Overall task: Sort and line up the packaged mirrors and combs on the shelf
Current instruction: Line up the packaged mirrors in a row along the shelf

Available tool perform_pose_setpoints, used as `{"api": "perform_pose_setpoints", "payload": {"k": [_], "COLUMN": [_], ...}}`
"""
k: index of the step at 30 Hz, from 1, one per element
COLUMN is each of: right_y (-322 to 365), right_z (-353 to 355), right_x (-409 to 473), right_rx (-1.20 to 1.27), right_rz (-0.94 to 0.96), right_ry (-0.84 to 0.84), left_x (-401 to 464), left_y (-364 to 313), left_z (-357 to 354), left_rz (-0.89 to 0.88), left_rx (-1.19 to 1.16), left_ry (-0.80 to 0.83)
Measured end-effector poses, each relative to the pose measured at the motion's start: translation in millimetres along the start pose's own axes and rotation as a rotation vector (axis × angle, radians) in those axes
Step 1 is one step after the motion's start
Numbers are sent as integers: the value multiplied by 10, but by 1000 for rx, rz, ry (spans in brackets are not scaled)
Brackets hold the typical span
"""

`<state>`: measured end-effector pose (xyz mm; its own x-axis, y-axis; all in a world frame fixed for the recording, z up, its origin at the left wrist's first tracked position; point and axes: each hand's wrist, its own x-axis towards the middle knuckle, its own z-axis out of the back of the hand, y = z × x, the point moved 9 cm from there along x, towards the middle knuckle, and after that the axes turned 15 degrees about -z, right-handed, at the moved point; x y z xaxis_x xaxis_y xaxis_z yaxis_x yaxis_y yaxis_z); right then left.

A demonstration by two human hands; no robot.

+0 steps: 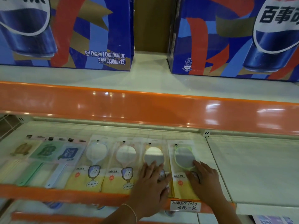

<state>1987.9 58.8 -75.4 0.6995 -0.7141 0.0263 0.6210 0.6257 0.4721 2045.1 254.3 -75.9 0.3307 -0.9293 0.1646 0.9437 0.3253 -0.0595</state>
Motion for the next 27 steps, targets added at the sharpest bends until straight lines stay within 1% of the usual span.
{"api": "perform_pose_setpoints", "payload": {"k": [3,5,9,11,15,19,27], "right_y": [-3,1,-7,-8,-153,-168,-191], "right_z": [-14,15,187,247,229,256,318], "right_x": [-37,-69,-151,-171,-152,-158,-159], "right_rx": [1,13,160,209,226,266,270], "right_rz": [-27,-35,-131,-126,-229,-237,-246], "right_ry": [3,-23,-101,-140,-110,-135,-192], "left_x": [-7,-13,-27,-22,-24,-17,-14], "left_y": [5,2,0,-24,-96,-103,-91], "left_z": [4,14,34,46,59,47,25], "left_rz": [3,5,17,-10,-88,-97,-90], "left_rx": [-2,4,-1,0,19,17,-2], "left_ry": [-5,-4,-19,-21,-20,-9,2]}}
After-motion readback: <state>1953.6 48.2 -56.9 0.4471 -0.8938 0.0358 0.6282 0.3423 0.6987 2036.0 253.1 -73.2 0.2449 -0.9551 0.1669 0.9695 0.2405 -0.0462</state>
